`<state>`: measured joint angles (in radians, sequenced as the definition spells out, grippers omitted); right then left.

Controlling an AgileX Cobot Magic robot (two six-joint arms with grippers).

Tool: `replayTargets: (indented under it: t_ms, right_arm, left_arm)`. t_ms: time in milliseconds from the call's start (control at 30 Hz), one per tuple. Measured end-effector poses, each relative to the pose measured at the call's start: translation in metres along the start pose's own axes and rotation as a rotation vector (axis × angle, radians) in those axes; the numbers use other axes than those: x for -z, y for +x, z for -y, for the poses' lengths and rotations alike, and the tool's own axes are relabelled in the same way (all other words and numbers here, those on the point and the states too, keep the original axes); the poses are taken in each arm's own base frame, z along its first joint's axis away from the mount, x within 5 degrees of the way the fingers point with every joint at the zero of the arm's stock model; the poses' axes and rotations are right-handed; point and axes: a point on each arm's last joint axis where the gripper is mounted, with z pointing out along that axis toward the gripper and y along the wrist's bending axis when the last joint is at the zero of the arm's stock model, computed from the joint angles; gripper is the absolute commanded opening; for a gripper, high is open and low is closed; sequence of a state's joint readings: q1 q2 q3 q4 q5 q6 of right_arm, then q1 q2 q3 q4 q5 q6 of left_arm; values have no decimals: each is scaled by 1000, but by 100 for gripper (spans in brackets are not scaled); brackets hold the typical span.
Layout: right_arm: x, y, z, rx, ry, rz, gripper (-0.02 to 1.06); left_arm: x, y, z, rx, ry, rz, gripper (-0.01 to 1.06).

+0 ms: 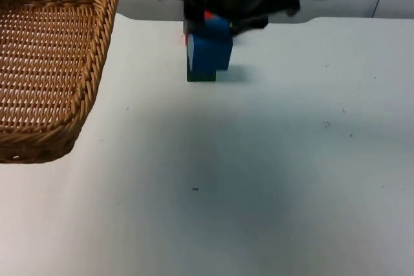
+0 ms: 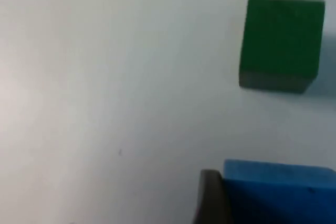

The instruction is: Pick up the basket with the left hand and place the blue cube into the basket with the right hand.

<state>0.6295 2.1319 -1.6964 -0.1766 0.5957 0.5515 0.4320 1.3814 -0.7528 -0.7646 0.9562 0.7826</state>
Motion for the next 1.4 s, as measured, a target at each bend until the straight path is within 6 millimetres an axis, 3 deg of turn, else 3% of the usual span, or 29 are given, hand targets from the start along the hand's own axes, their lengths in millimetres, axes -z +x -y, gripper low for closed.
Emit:
replayTargets:
  t_ms: [167, 267, 433, 533, 867, 933, 1400]
  right_arm:
    - [75, -32, -6, 67, -66, 172, 0]
    - [105, -41, -9, 100, -94, 245, 0]
    - [134, -40, -32, 196, -153, 315, 0]
    - [139, -33, -51, 244, -195, 329, 0]
    - [124, -14, -98, 283, -339, 378, 0]
    - [106, -7, -109, 269, -367, 359, 0]
    - [35, -13, -149, 276, -363, 196, 0]
  left_arm:
    - [0, 0, -1, 1, -2, 1, 0]
    - [-4, -2, -3, 17, 3, 3, 0]
    - [-20, -5, -13, 48, 40, -14, 0]
    - [-31, -7, -19, 70, 61, -26, 0]
    - [-43, -8, -29, 100, 47, -28, 0]
    - [-43, -9, -29, 99, 41, -21, 0]
    - [-52, -10, -17, 39, 27, -37, 0]
